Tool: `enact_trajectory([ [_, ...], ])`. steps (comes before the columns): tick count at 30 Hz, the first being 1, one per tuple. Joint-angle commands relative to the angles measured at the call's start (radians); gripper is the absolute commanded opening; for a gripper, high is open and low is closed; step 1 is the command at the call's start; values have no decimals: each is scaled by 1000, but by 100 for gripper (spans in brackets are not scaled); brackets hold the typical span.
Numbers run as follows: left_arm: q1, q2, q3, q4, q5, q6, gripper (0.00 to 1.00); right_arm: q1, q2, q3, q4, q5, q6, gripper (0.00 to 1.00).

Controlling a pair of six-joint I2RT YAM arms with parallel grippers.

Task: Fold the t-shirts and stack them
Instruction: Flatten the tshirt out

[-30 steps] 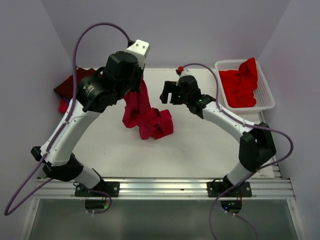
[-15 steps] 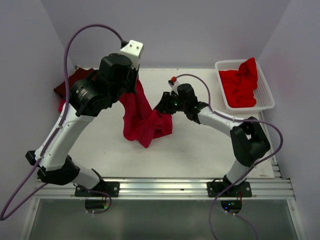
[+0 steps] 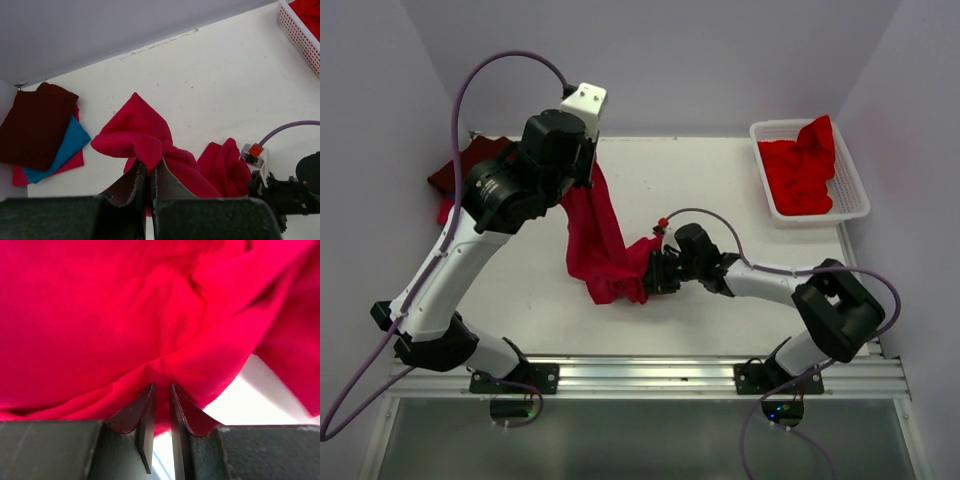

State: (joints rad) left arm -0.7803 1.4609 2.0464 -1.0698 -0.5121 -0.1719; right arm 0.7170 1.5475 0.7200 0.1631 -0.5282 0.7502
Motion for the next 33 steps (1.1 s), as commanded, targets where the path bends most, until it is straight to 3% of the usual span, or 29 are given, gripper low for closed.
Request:
enact_trajectory([
  [1,-2,-27,1,80,-40,12,0,42,-91,-40,-97,-49,-41,21],
  [4,-4,-27,0,80,-45,12,0,76,-165,-73,-189,-74,-71,24],
  [10,-2,-25,-6,85,-58,12,0,102,-326,-76,-529,-176,-221,33],
  [13,-2,-27,-15,90,-57,6,0,102,-423,-93,-588,-200,-273,36],
  [16,-2,-31,-29,103,-52,5,0,102,-507,-73,-689,-106,-287,40],
  [17,-2,-31,-31,105,-48,3,0,102,-523,-48,-701,10,-287,55],
  [19,-2,-31,-32,110,-40,-1,0,102,-511,-21,-727,142,-285,68],
  [20,-2,-31,-34,113,-37,-5,0,102,-495,10,-738,328,-261,80],
  [24,-2,-42,-48,110,-23,-15,0,99,-342,88,-726,647,-187,83],
  [28,-2,-65,-75,117,-17,-24,0,94,-238,139,-604,705,-147,81],
  [33,-2,-99,-120,126,-9,-38,0,94,-118,208,-530,701,-152,70],
])
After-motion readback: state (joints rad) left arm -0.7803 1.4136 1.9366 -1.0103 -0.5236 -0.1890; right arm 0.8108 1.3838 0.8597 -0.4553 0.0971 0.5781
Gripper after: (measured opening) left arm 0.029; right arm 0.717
